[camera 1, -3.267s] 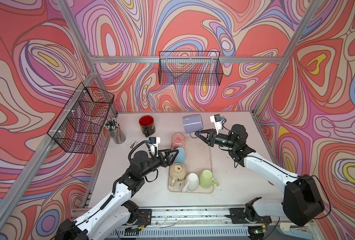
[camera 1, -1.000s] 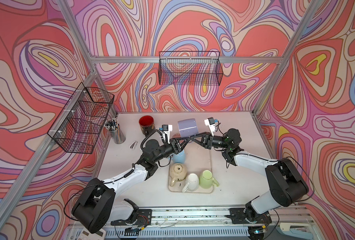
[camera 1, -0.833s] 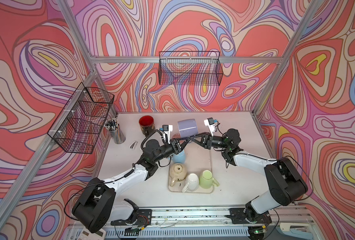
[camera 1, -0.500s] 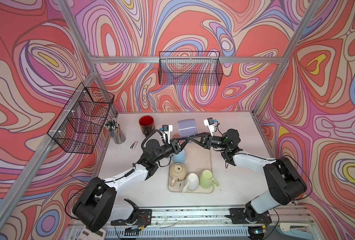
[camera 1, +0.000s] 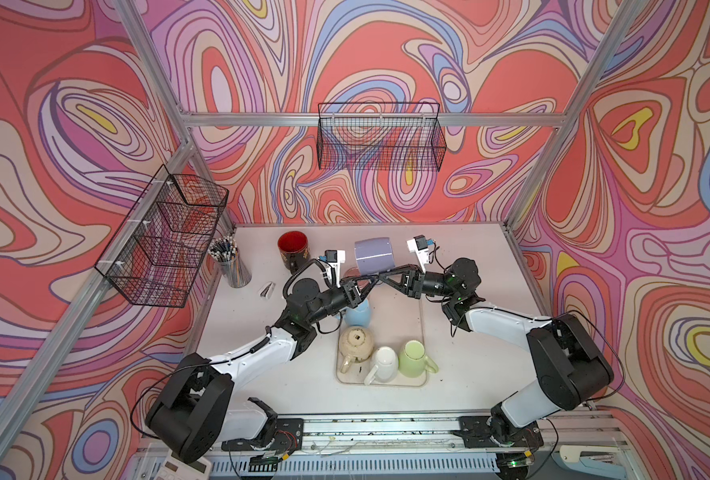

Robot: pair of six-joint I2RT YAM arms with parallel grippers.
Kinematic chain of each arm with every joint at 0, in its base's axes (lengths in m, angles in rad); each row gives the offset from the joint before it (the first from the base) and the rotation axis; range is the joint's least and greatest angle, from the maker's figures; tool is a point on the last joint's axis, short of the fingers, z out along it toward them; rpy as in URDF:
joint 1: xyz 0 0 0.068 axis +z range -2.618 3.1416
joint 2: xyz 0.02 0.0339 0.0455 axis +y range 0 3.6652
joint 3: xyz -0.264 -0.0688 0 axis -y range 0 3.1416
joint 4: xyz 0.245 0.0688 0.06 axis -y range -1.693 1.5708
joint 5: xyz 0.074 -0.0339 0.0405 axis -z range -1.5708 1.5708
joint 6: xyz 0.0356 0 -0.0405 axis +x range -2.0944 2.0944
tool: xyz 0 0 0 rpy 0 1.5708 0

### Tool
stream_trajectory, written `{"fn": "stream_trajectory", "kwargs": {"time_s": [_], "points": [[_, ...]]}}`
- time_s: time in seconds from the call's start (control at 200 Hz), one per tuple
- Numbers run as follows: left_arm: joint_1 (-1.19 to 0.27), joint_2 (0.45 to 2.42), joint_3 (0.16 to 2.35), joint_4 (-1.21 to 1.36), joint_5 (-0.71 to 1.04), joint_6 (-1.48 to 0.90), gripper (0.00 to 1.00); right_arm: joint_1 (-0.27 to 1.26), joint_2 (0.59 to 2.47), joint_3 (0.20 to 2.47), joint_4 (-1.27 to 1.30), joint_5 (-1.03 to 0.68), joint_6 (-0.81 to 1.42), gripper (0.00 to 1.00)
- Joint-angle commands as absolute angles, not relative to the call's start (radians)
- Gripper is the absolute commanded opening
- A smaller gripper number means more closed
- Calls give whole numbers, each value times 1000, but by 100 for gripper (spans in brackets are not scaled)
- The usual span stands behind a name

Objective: Turn the mug right side up
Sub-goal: 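Grasp the lavender mug's handle with the left gripper and open the right gripper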

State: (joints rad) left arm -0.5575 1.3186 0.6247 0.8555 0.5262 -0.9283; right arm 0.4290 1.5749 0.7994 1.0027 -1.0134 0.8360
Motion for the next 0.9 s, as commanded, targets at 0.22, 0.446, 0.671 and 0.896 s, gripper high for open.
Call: {"fn": "stream_trajectory", "kwargs": {"time_s": [0.22, 0.446, 0.671, 0.896], "points": [[-560, 1281, 628, 940, 475, -936, 0, 461, 1604, 790, 1011, -1095, 777, 18], [-560, 1252, 606, 926, 445, -924, 0, 460, 1617, 784, 991, -1088, 756, 30], [-560, 1200, 613, 770, 378, -870, 0, 461, 1601, 780, 925, -1081, 707, 36], [-560, 1133, 643, 530, 262, -786, 0, 460, 1548, 772, 801, -1051, 618, 37]]}}
